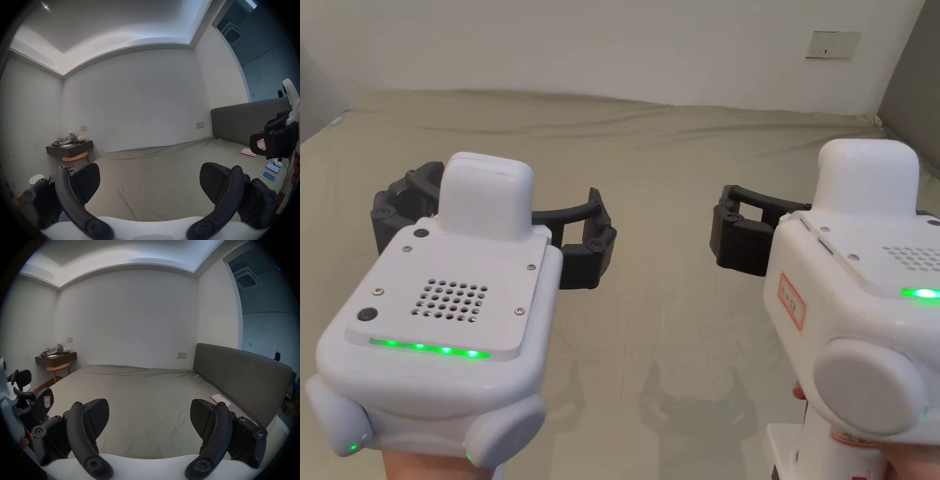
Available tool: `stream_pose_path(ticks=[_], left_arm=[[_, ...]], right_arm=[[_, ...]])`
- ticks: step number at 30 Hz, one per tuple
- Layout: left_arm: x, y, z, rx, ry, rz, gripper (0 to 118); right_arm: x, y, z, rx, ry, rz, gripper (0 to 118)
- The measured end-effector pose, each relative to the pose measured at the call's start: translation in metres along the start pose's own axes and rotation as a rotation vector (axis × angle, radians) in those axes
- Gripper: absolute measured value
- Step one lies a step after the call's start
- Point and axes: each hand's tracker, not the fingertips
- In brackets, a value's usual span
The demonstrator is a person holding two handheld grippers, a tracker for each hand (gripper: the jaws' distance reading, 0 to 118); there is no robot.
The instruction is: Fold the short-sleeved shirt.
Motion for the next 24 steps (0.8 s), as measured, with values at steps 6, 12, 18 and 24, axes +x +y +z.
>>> stream_pose_path(ticks=[6, 12, 18, 24], left_arm=[[-0.001, 0.003, 0.001, 0.005, -0.003, 0.007, 118], [0.000, 0.002, 0.001, 0.001, -0.001, 0.002, 118], [0.001, 0.000, 0.000, -0.007, -0.002, -0.001, 118], [0.002, -0.002, -0.001, -0.012, -0.001, -0.003, 118]], right_arm=[[-0.001, -0.001, 0.003, 0.016, 0.012, 0.003, 106], [-0.003, -0.002, 0.003, 0.000, 0.019, -0.002, 106], [0.005, -0.010, -0.005, -0.018, 0.074, -0.032, 106], [0.012, -0.016, -0.008, 0.008, 0.091, -0.033, 106]])
